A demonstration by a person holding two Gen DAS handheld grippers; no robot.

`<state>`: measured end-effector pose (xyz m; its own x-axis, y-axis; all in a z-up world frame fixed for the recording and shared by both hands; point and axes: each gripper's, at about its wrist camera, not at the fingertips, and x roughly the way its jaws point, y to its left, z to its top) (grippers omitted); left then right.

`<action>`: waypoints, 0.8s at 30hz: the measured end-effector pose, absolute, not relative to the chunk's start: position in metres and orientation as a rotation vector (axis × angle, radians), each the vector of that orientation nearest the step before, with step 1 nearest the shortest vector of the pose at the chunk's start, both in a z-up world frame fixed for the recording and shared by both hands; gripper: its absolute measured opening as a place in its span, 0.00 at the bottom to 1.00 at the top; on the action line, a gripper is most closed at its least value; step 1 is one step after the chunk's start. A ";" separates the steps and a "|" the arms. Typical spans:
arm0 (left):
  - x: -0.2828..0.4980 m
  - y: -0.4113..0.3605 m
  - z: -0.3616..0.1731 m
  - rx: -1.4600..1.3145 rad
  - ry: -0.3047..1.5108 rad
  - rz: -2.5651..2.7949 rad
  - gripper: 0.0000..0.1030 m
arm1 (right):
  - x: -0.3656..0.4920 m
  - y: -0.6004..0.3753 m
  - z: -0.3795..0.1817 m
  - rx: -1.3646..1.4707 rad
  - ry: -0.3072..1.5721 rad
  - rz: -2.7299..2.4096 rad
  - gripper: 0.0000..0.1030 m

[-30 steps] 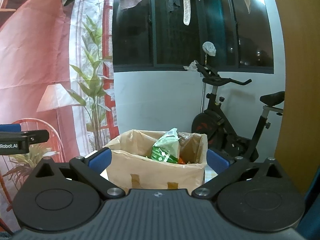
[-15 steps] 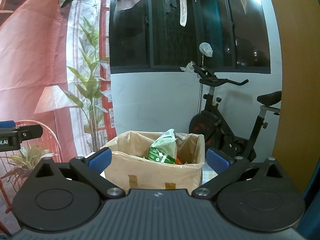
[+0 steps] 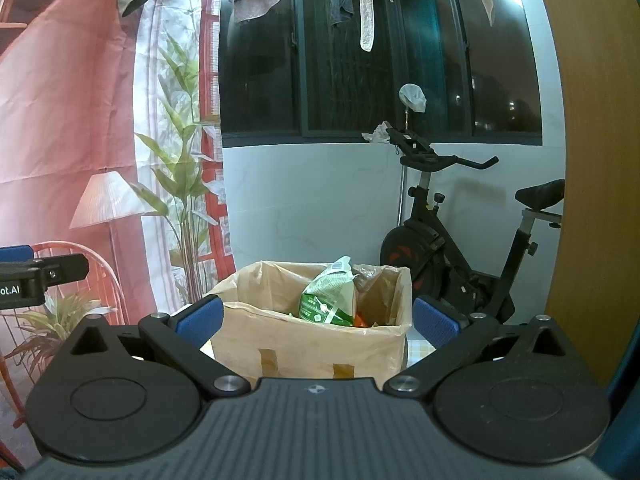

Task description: Organize snacks

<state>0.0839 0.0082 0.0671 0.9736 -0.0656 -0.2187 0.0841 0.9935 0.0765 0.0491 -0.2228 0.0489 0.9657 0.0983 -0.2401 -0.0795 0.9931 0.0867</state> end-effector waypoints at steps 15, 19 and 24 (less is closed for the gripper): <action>0.084 0.008 0.066 0.082 0.222 -0.071 0.93 | 0.049 -0.222 0.049 0.077 0.249 0.094 1.00; 0.085 0.008 0.066 0.082 0.223 -0.077 0.93 | 0.049 -0.222 0.049 0.078 0.250 0.094 1.00; 0.083 0.008 0.066 0.083 0.216 -0.087 0.93 | 0.048 -0.221 0.047 0.079 0.257 0.096 1.00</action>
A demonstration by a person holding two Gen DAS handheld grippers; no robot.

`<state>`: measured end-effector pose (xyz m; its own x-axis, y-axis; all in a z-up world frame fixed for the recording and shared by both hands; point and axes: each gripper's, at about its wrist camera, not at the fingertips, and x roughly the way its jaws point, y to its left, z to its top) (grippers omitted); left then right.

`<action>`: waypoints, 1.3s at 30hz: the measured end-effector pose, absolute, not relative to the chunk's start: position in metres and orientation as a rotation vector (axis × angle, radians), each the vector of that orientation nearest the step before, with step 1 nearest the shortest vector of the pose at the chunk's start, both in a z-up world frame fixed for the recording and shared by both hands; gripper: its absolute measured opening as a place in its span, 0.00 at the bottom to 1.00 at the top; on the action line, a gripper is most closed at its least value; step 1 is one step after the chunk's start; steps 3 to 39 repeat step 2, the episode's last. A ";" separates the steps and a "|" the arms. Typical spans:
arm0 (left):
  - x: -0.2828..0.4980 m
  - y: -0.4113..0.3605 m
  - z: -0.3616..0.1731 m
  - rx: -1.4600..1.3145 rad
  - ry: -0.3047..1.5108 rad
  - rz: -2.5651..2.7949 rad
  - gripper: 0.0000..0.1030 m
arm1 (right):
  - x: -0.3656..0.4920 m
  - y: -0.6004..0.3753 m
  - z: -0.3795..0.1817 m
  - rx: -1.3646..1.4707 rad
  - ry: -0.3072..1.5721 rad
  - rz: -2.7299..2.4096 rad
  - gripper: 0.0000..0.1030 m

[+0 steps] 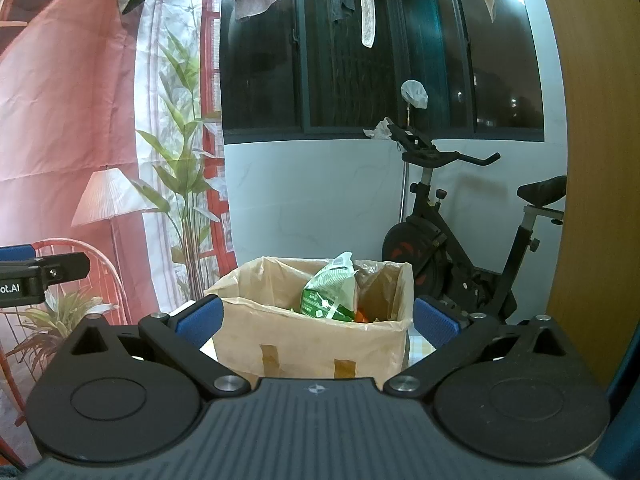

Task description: Organize snacks

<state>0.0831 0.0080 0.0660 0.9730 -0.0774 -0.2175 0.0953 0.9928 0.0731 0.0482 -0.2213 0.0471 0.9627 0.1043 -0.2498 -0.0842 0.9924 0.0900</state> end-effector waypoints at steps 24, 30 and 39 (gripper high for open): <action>0.083 0.008 0.066 0.084 0.216 -0.089 0.93 | 0.050 -0.221 0.047 0.079 0.260 0.096 1.00; 0.083 0.008 0.066 0.084 0.216 -0.089 0.93 | 0.050 -0.221 0.047 0.079 0.260 0.096 1.00; 0.083 0.008 0.066 0.084 0.216 -0.089 0.93 | 0.050 -0.221 0.047 0.079 0.260 0.096 1.00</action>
